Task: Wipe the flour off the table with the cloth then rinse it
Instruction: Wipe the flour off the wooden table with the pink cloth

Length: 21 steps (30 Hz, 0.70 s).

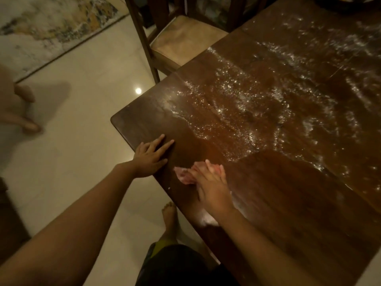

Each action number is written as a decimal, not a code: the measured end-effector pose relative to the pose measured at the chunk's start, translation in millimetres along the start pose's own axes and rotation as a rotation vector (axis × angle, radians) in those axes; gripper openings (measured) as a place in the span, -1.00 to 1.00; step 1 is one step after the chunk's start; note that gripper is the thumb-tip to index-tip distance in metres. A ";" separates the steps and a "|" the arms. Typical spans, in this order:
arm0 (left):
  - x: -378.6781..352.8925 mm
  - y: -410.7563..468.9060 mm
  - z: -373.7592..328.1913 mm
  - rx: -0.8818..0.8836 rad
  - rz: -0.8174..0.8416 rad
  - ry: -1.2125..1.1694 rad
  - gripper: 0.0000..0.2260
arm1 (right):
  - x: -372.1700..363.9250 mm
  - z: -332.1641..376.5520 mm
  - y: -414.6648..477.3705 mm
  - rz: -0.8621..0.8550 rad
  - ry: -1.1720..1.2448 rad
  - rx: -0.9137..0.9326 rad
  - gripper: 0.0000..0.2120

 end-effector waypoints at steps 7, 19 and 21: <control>-15.4 0.0 -4.4 0.077 -0.082 -0.120 -0.46 | -31.5 41.7 -8.2 0.428 -0.062 0.725 -0.61; -19.4 1.2 -0.7 0.042 -0.114 -0.132 -0.49 | -24.5 55.0 8.8 0.185 0.099 0.389 -0.55; -20.1 1.9 0.0 0.026 -0.099 -0.147 -0.49 | -27.2 45.2 -4.7 0.340 0.096 0.586 -0.59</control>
Point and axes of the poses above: each hand's wrist, its own y-axis towards the middle knuckle, its own x-axis out of the back of the hand, z = x × y, the point moved 6 cm from there along y, towards the middle knuckle, and after that the axes turned 4 degrees about y, right-handed, at the moved point
